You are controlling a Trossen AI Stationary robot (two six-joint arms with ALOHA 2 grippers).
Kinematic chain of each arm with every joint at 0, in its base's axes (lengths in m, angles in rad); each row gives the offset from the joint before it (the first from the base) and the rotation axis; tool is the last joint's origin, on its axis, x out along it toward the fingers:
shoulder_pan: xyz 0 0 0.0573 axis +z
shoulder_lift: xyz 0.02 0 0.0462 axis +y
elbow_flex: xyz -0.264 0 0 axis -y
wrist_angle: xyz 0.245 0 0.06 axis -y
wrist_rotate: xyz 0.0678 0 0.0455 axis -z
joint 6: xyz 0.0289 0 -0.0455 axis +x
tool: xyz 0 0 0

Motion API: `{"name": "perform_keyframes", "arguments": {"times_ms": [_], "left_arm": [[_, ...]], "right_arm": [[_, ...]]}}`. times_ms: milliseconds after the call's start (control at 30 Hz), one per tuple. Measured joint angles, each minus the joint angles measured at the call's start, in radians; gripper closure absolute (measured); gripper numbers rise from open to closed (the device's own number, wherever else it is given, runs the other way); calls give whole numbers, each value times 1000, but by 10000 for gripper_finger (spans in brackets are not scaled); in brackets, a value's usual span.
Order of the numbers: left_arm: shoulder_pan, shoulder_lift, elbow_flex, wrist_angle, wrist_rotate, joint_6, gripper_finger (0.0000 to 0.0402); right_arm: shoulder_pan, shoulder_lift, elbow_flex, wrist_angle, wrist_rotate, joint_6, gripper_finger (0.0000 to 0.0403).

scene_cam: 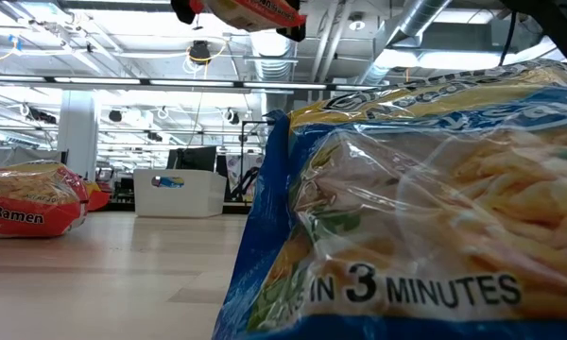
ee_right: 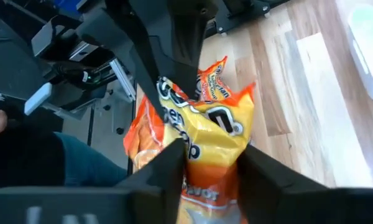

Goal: Sort Maruchan noodles
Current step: Put the orange noodle pack into the right white bin

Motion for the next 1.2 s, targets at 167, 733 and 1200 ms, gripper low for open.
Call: {"name": "perform_keyframes", "arguments": {"times_ms": [167,733,1200], "left_arm": [[0,0,0,-4,-17,-26,401],[38,0,0,2,87,-202,321],[91,-161,3,22,106,-258,272]], "right_arm": [[8,0,0,-2,22,38,330],[10,-1,1,-3,47,105,379],[-8,-37,-1,-31,116,91,380]]}}
